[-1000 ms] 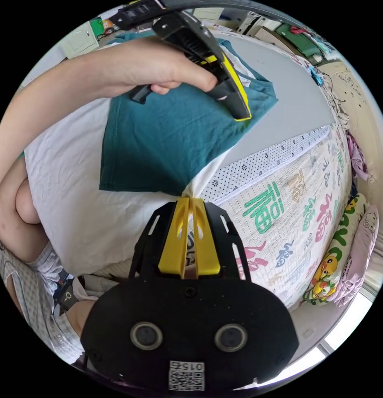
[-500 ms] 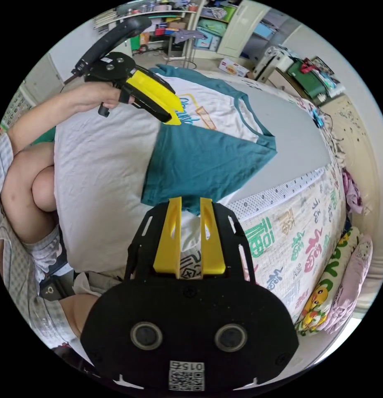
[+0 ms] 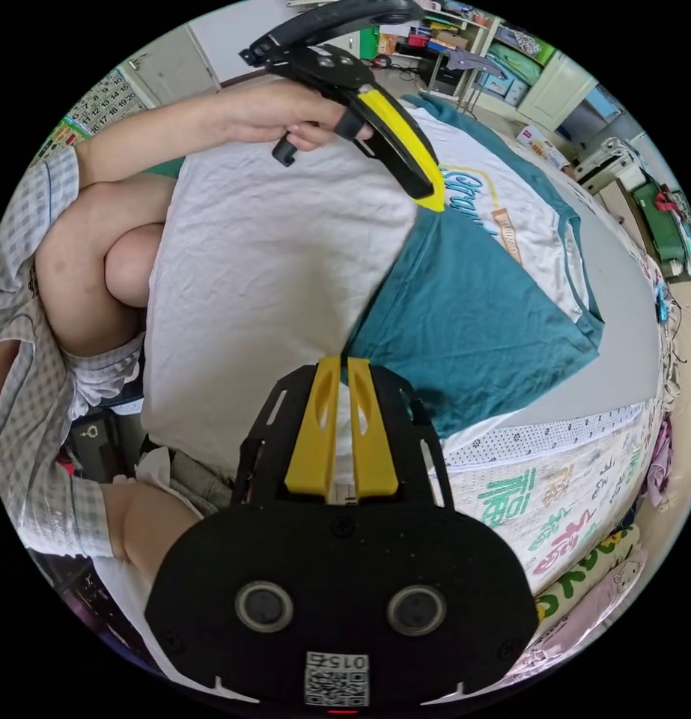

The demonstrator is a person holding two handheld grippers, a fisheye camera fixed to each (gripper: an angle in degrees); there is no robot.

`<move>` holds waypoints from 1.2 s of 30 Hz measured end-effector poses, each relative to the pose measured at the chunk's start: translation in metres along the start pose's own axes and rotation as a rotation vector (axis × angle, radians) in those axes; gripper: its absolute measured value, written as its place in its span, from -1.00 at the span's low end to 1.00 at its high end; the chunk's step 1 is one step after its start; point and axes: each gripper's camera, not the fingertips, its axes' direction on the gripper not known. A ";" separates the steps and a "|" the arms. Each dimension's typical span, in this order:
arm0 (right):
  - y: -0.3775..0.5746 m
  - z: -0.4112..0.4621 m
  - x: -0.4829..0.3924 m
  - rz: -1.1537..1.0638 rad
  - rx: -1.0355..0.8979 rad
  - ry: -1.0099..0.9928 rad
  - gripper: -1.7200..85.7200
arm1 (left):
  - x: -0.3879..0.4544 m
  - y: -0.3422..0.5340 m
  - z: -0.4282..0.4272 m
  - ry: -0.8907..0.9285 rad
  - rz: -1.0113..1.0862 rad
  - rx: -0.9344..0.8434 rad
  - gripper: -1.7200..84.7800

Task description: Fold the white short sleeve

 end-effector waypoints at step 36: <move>-0.051 0.025 0.057 0.301 -0.067 -0.212 -0.97 | -0.438 0.193 -0.133 0.314 -0.953 0.434 -0.95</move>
